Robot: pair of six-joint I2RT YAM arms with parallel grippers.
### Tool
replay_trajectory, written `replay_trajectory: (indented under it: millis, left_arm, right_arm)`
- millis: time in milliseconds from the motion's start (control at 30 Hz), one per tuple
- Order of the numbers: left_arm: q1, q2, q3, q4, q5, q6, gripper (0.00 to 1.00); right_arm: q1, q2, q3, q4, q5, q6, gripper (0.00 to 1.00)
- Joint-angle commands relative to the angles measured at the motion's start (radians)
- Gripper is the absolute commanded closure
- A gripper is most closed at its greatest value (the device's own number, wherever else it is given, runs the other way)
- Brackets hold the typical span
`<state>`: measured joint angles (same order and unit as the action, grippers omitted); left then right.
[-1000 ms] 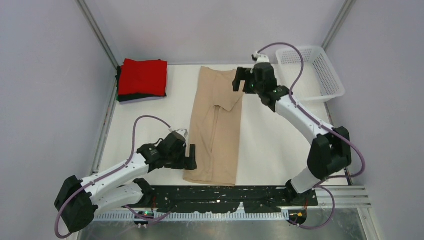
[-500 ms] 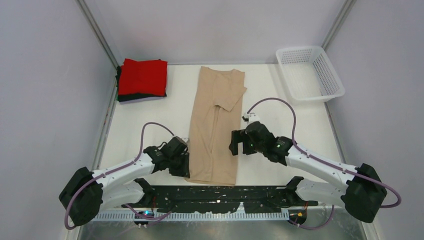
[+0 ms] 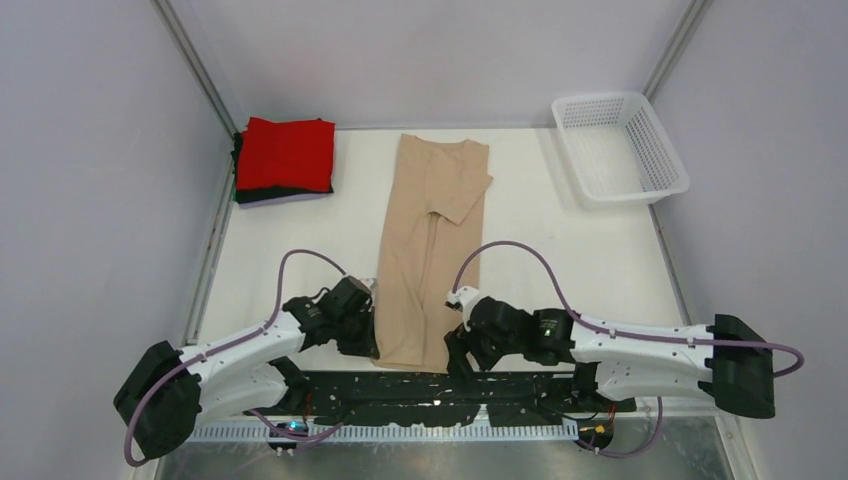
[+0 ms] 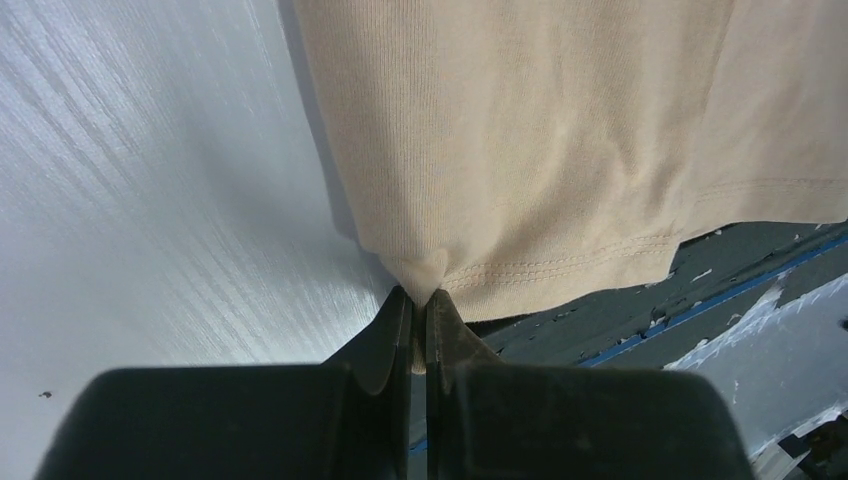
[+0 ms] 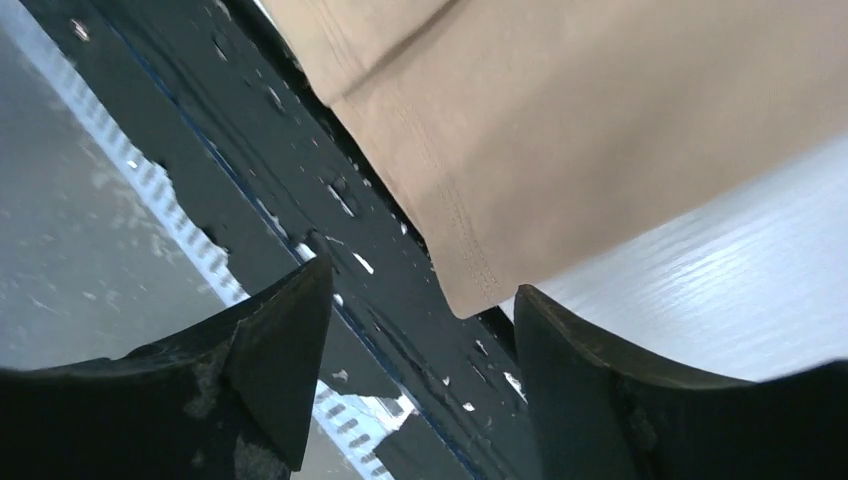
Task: Fold and stack the t-shirts
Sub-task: Grab the bottom of the folded rectangular tshirt with both arms, then fold the folded rectangular tshirt in 1/3 of the way
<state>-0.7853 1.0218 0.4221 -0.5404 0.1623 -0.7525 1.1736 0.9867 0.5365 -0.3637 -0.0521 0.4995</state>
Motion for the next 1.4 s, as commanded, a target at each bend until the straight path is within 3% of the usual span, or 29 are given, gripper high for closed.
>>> replay_trajectory:
  millis: [0,367,533,600,700,867,1100,1267,1367]
  left_arm:
    - [0.000,-0.019,-0.016,-0.012,0.036,-0.014,1.00]
    - [-0.001,-0.081,-0.033,0.026,0.068,-0.034,1.00]
    - [0.000,-0.086,-0.029,0.023,0.082,-0.038,1.00]
    - [0.000,-0.088,-0.029,0.020,0.084,-0.039,1.00]
    - [0.000,-0.098,-0.028,0.021,0.091,-0.040,1.00]
    - [0.000,-0.134,-0.009,0.029,0.109,-0.040,1.00]
    - [0.002,-0.094,0.157,0.029,-0.009,-0.011,1.00]
    - [0.039,0.003,0.278,0.013,-0.116,0.000,1.00]
    - [0.089,0.068,0.324,0.043,-0.113,0.013,1.00]
  right_arm:
    - [0.051,0.098,0.004,0.012,0.026,0.012,0.30]
    - [0.084,0.219,0.018,0.006,0.180,0.054,0.60]
    - [0.114,0.245,0.009,-0.026,0.193,0.070,0.61]
    - [0.128,0.268,0.017,-0.037,0.211,0.073,0.67]
    - [0.140,0.273,0.039,-0.042,0.231,0.076,0.85]
    - [0.145,0.195,0.067,-0.044,0.294,0.099,0.91]
    - [0.122,0.145,0.107,0.044,0.446,0.091,0.95]
    - [0.023,0.145,0.123,0.086,0.426,0.055,0.95]
    - [-0.099,0.135,0.101,0.179,0.319,0.040,0.95]
